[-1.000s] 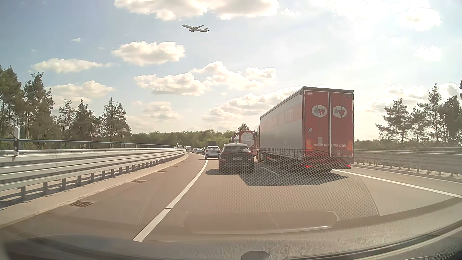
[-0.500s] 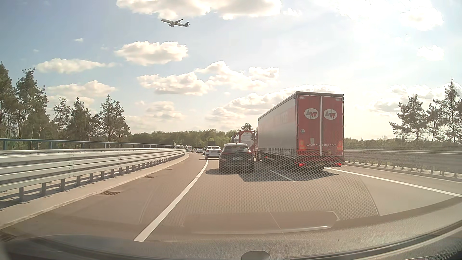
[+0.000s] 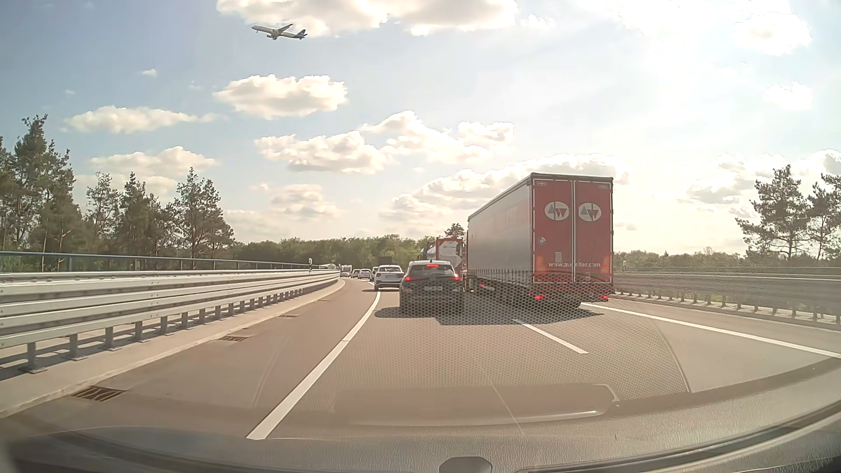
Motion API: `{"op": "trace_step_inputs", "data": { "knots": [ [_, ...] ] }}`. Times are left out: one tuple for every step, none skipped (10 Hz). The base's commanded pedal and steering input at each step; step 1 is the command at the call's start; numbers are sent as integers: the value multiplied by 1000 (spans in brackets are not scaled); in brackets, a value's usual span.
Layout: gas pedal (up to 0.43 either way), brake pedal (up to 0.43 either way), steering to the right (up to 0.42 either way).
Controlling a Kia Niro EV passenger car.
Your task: Follow the waypoints while adhering to traffic rules and regulations
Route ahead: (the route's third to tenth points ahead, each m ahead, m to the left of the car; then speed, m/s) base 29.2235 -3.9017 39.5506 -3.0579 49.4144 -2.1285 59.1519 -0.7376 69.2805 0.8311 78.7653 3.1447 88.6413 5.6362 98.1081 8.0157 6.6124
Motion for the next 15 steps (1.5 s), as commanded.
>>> {"op": "trace_step_inputs", "data": {
  "knots": [
    [39,0,-14],
    [0,0,-13],
    [0,0,-14],
    [0,0,-14],
    [0,0,-13],
    [0,0,-13],
    [0,0,-11],
    [8,0,-10],
    [8,0,-8],
    [8,0,-6],
    [8,0,-5],
    [8,0,-5],
    [8,0,-4],
    [20,0,-2],
    [20,0,-1]
  ]
}}
